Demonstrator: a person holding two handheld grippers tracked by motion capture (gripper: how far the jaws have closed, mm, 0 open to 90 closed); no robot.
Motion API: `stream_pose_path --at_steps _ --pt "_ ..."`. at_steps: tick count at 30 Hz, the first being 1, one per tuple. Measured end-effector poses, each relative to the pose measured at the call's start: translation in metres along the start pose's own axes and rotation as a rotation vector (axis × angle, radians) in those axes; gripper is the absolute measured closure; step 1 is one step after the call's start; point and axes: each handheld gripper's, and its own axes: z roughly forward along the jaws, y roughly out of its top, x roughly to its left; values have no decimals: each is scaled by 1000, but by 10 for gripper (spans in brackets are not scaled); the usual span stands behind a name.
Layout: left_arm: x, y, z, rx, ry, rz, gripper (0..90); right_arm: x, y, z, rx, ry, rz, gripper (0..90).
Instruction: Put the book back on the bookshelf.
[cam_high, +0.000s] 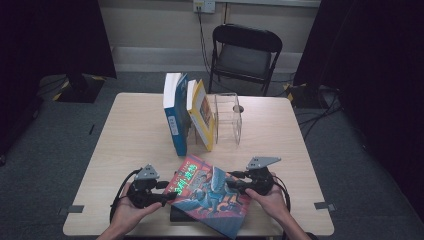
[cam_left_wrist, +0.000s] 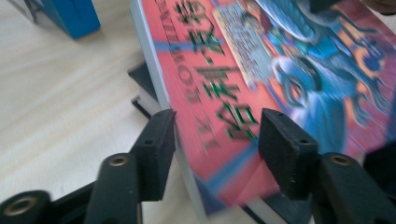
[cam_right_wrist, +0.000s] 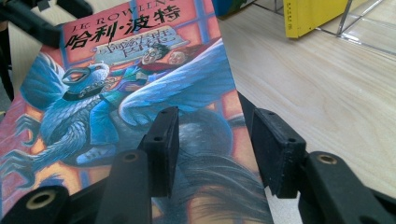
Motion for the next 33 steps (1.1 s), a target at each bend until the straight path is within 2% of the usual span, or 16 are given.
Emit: stream_pose_path --at_steps 2,5,7,8,10,11,13,15,19,20,22,27,29,32,33 --pt "-3 -4 -4 3 1 3 446 0 -1 0 -6 -1 3 529" --pt "-3 -9 -7 -2 -19 -6 436 1 -1 0 -10 -8 0 528" --pt "-3 -10 -9 -3 -24 4 436 1 -2 0 -12 -10 0 526" --pt "-3 -13 -9 15 -25 14 435 1 -1 0 -11 -9 2 527" --pt "-3 -14 -8 19 -29 11 421 1 -1 0 -10 -12 0 527" --pt "-4 -18 -8 36 -31 11 411 1 -1 0 -9 -14 -1 527" --pt "-6 -20 -9 27 -13 16 429 1 -1 0 -8 -12 2 528" --pt "-5 -18 -9 25 -16 10 426 1 -2 0 -11 -8 6 529" --pt "-5 -19 -8 14 -15 24 424 1 -2 0 -10 -11 12 531" --pt "-6 -18 -8 12 1 51 426 2 -2 -1 -10 -13 11 531" --pt "-7 -17 -7 4 16 64 428 3 -2 -2 -7 -19 11 532" --pt "1 -16 -3 -16 7 17 448 3 -6 -5 -10 -18 22 534" --pt "3 -15 -2 -20 11 11 451 4 -7 -6 -8 -23 21 535" --pt "9 -7 6 -47 67 9 461 7 -11 -12 -7 -24 30 532" --pt "11 -5 8 -56 73 4 467 8 -13 -13 -4 -28 36 530"
